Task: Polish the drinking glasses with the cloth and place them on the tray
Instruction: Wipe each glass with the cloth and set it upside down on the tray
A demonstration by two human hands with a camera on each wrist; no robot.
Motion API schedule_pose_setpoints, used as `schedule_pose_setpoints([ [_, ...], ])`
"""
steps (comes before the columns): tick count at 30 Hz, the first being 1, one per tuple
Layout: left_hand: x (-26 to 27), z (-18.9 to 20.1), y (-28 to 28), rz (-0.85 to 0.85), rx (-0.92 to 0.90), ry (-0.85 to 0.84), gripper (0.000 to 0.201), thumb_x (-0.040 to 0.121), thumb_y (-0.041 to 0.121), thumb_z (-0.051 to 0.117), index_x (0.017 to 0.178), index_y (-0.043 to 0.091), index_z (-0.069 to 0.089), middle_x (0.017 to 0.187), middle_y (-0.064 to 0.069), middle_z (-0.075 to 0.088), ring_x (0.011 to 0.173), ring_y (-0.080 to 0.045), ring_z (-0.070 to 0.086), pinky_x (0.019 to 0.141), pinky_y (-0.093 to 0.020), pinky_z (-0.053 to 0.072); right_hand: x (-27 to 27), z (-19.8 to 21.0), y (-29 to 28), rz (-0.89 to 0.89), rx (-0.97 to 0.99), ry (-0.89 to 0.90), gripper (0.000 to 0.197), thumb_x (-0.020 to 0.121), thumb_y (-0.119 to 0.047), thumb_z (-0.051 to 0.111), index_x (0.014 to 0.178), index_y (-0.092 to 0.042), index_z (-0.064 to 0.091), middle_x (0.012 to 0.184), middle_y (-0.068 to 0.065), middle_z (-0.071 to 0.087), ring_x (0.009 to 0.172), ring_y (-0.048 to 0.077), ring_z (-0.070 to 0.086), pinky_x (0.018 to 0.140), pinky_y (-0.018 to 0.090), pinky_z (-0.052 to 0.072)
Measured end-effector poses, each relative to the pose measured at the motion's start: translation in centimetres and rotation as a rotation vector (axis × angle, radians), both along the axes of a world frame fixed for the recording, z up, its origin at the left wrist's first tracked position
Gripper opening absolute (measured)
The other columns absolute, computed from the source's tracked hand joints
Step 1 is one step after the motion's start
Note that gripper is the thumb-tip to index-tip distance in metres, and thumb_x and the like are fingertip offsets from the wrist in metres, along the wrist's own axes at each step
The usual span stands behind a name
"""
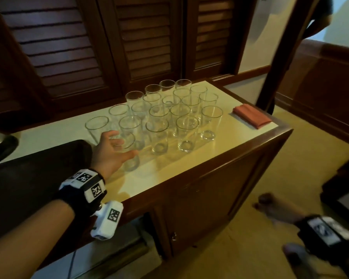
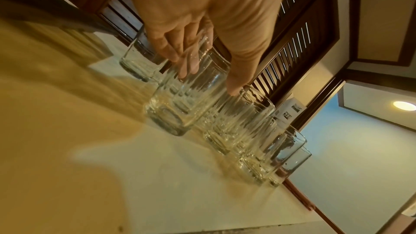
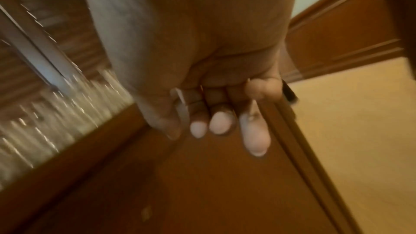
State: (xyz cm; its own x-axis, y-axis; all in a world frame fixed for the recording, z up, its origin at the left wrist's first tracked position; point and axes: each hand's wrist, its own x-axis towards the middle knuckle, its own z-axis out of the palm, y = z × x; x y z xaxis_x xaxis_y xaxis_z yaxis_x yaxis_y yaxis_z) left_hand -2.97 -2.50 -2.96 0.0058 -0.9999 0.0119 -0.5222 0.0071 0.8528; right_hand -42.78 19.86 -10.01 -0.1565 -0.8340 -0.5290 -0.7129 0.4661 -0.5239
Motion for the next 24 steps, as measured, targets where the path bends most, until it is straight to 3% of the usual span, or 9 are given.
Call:
schedule_pose_setpoints([
  [3, 0.3, 0.2, 0.1, -0.006, 0.016, 0.011, 0.08, 0.068, 0.014, 0.09, 0.136, 0.024, 0.047, 0.111, 0.004, 0.061, 0.113, -0.02, 0.059, 0.086, -0.039, 0.051, -2.0, 5.9, -6.0, -0.079, -0.244, 0.067, 0.026, 0.101, -0.008, 0.057, 0.075, -0.007, 0.058, 0.055, -0.003, 0.052, 0.035, 0.004, 0.048, 0.037, 0.02, 0.04],
  [7, 0.8, 1.2, 1.2, 0.021, 0.026, 0.099, 0.074, 0.069, 0.019, 0.087, 0.131, 0.035, 0.05, 0.113, 0.005, 0.059, 0.113, -0.021, 0.056, 0.085, -0.039, 0.048, -4.2, 10.7, -12.6, -0.185, -0.442, 0.218, 0.014, 0.101, -0.016, 0.057, 0.087, -0.015, 0.055, 0.078, 0.009, 0.056, 0.059, 0.014, 0.049, 0.043, 0.014, 0.04],
  [9, 1.0, 2.0, 2.0, 0.024, 0.022, 0.159, 0.078, 0.063, 0.025, 0.086, 0.131, 0.035, 0.051, 0.123, 0.0, 0.06, 0.114, -0.021, 0.057, 0.093, -0.046, 0.049, -5.2, 11.4, -16.2, -0.228, -0.491, 0.293, 0.016, 0.1, -0.019, 0.058, 0.084, -0.014, 0.059, 0.1, 0.017, 0.063, 0.074, 0.021, 0.055, 0.062, 0.026, 0.043],
  [11, 1.2, 2.8, 2.9, 0.01, 0.021, 0.225, 0.081, 0.056, 0.032, 0.082, 0.131, 0.035, 0.051, 0.122, -0.002, 0.064, 0.113, -0.019, 0.06, 0.098, -0.05, 0.048, -6.2, 11.2, -18.7, -0.216, -0.422, 0.43, 0.019, 0.1, -0.024, 0.058, 0.112, -0.01, 0.061, 0.121, 0.017, 0.059, 0.104, 0.032, 0.056, 0.083, 0.039, 0.046],
  [14, 1.6, 3.4, 3.8, -0.002, 0.027, 0.276, 0.082, 0.056, 0.029, 0.08, 0.132, 0.031, 0.05, 0.116, -0.001, 0.069, 0.113, -0.016, 0.062, 0.101, -0.045, 0.046, -6.4, 10.7, -21.2, -0.23, -0.255, 0.525, 0.057, 0.098, -0.04, 0.058, 0.149, -0.021, 0.04, 0.14, 0.02, 0.041, 0.129, 0.045, 0.037, 0.106, 0.054, 0.038],
  [18, 2.4, 3.6, 4.3, 0.015, 0.041, 0.284, 0.081, 0.055, 0.028, 0.081, 0.13, 0.031, 0.052, 0.113, -0.002, 0.07, 0.111, -0.016, 0.064, 0.102, -0.044, 0.046, -6.4, 9.2, -23.9, -0.129, -0.16, 0.526, 0.065, 0.082, -0.061, 0.069, 0.134, -0.032, 0.044, 0.121, 0.014, 0.051, 0.118, 0.032, 0.049, 0.105, 0.046, 0.041],
  [19, 2.5, 3.7, 4.4, 0.021, 0.04, 0.292, 0.08, 0.055, 0.027, 0.081, 0.13, 0.029, 0.052, 0.11, -0.001, 0.07, 0.108, -0.015, 0.064, 0.101, -0.043, 0.047, -6.3, 8.8, -24.7, -0.083, -0.165, 0.515, 0.073, 0.075, -0.057, 0.077, 0.134, -0.023, 0.05, 0.12, 0.011, 0.054, 0.118, 0.032, 0.053, 0.101, 0.043, 0.044],
  [21, 2.7, 3.7, 4.6, 0.03, 0.04, 0.3, 0.08, 0.055, 0.025, 0.08, 0.13, 0.027, 0.053, 0.107, -0.001, 0.071, 0.106, -0.015, 0.065, 0.099, -0.043, 0.048, -5.2, 9.1, -25.0, -0.037, -0.193, 0.551, 0.05, 0.092, -0.034, 0.069, 0.131, -0.006, 0.055, 0.119, 0.016, 0.054, 0.124, 0.04, 0.053, 0.096, 0.043, 0.042],
  [24, 2.9, 3.7, 4.9, 0.038, 0.039, 0.313, 0.079, 0.056, 0.022, 0.08, 0.13, 0.024, 0.054, 0.106, -0.003, 0.071, 0.104, -0.015, 0.066, 0.09, -0.036, 0.051, -4.8, 8.0, -24.5, -0.174, -0.147, 0.674, 0.052, 0.104, -0.05, 0.044, 0.145, -0.018, 0.043, 0.142, 0.018, 0.044, 0.136, 0.044, 0.038, 0.111, 0.05, 0.028],
])
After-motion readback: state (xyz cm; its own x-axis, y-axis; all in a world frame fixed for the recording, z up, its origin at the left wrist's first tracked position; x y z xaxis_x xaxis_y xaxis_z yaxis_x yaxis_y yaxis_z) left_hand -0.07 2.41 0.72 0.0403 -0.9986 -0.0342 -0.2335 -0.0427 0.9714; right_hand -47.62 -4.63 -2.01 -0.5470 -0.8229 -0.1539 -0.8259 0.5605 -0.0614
